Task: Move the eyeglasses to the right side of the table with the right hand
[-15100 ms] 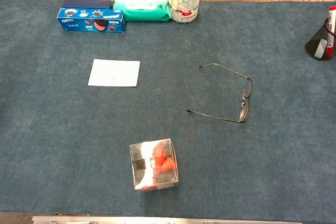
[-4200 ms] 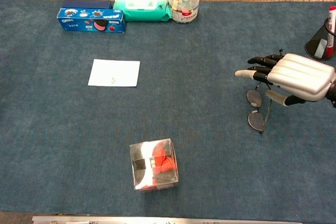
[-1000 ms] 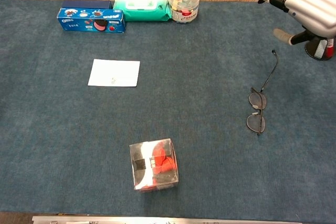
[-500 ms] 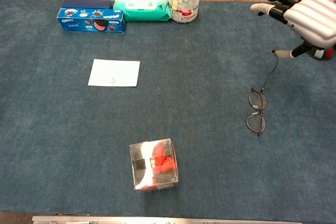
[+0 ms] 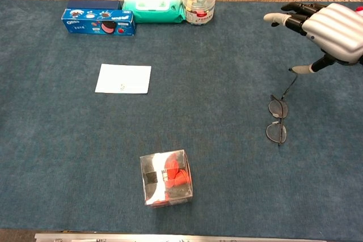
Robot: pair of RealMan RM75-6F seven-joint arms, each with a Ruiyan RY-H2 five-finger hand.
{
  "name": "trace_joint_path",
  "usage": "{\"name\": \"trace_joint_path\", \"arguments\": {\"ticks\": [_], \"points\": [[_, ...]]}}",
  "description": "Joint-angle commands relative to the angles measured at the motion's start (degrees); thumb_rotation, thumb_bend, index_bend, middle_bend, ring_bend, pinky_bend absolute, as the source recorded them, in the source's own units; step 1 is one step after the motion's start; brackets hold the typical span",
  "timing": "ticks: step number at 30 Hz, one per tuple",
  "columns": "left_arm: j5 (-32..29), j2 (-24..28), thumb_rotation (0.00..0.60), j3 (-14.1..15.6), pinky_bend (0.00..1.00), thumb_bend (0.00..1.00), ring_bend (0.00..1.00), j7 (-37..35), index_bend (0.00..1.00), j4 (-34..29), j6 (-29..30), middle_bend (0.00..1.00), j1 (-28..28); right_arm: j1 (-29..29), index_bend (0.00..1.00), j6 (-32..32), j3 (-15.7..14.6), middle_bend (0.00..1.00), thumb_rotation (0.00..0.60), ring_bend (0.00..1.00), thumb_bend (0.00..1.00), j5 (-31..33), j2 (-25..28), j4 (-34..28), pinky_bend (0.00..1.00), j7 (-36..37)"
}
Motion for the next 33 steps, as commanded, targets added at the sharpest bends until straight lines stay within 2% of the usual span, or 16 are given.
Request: {"name": "trace_joint_path", "arguments": {"ticks": [1, 21, 33], "points": [[0.0, 0.01, 0.6, 0.01, 0.46, 0.13, 0.25, -0.05, 0.49, -0.02, 0.0, 0.38, 0.01, -0.13, 0.12, 0.11, -0.4, 0.25, 0.6, 0.09, 0.04, -0.43, 0.08, -0.44, 0.22, 0.27], [0.14, 0.17, 0.6, 0.01, 0.46, 0.13, 0.25, -0.41, 0.49, -0.13, 0.17, 0.38, 0.08, -2.28, 0.12, 0.68, -5.07, 0.25, 0.6, 0.09, 0.03, -4.59, 0.12, -3.6, 0.22, 0.52], [0.17, 0.26, 0.6, 0.04, 0.46, 0.13, 0.25, -0.56, 0.49, -0.18, 0.18, 0.38, 0.11, -3.68, 0.12, -0.56, -6.63, 0.25, 0.6, 0.09, 0.04, -4.47, -1.56, -1.02, 0.22, 1.48]]}}
